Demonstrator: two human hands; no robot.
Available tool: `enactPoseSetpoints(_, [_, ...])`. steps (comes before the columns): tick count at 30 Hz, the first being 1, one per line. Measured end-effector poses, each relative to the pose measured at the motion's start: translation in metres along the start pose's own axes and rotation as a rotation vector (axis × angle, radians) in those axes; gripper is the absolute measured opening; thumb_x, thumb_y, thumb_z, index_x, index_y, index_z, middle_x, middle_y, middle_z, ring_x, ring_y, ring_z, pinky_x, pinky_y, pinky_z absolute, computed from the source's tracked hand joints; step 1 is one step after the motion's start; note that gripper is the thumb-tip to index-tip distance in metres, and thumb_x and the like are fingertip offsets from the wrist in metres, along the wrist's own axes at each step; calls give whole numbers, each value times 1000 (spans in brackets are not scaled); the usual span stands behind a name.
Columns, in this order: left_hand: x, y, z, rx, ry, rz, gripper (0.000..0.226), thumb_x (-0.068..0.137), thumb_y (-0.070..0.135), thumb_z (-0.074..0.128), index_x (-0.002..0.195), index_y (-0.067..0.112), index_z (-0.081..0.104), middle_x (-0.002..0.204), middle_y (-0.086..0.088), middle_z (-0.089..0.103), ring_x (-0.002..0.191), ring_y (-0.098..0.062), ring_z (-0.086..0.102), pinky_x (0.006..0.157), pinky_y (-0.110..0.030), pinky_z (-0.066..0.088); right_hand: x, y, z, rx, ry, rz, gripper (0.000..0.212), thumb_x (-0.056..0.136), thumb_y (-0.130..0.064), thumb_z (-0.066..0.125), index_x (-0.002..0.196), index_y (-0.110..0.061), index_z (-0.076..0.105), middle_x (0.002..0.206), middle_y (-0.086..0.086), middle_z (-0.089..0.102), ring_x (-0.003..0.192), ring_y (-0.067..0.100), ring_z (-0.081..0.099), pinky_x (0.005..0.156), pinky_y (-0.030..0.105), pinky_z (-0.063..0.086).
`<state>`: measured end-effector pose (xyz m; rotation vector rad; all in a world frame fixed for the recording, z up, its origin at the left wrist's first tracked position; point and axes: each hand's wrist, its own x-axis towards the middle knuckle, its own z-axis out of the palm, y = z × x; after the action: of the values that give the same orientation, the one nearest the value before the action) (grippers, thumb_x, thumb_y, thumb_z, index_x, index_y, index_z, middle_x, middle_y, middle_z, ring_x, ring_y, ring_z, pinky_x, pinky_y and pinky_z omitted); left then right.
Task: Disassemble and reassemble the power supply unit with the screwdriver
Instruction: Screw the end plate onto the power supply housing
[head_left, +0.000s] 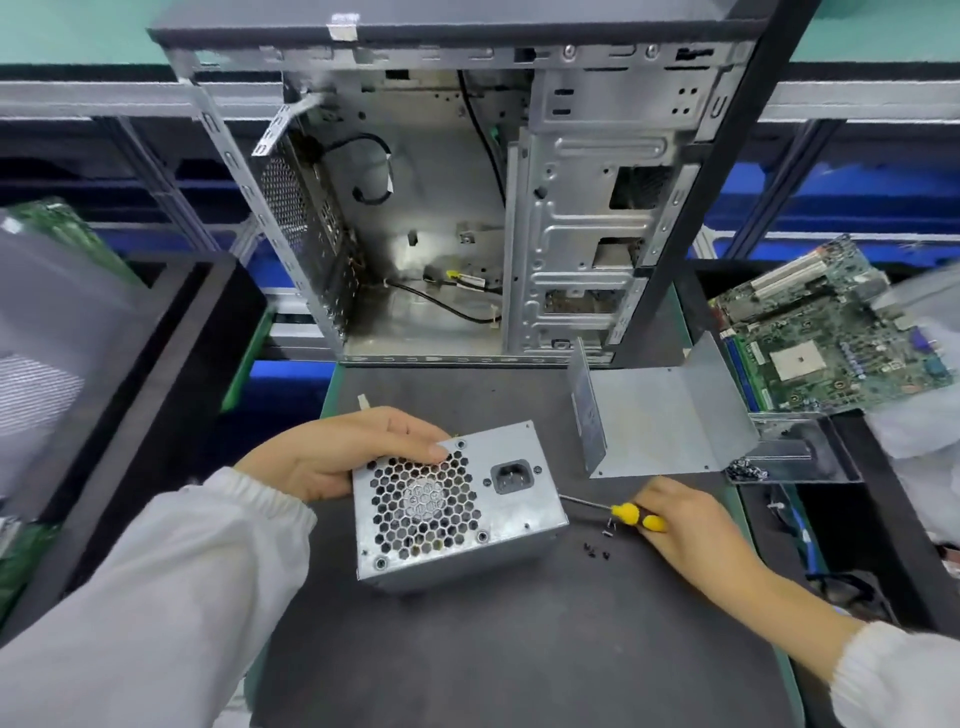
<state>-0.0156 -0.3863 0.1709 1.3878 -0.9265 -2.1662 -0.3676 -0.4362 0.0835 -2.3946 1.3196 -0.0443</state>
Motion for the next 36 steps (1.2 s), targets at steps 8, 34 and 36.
enactPoseSetpoints(8, [1,-5,-2,-15,0,43,36,90,12,63,124,-2,64,122,-25,64,95,-26,70,89,-36,57,10,-100,-90,597,337,-153,2,76,-32,73,78,-33,73,75,-20,69,70,-1,61,62,7,43])
enactPoseSetpoints(34, [2,-6,0,51,63,118,23,93,8,60,112,-2,68,107,-16,72,87,-18,71,78,-25,57,65,-147,-56,250,258,-577,7,76,-7,72,82,-11,72,78,-5,52,60,19,50,47,30,43])
enactPoseSetpoints(36, [2,-7,2,36,71,116,26,91,10,61,113,-1,68,106,-15,72,85,-17,71,77,-24,57,65,-147,-55,205,279,-587,15,71,0,74,81,-11,72,77,-1,55,57,22,50,43,32,43])
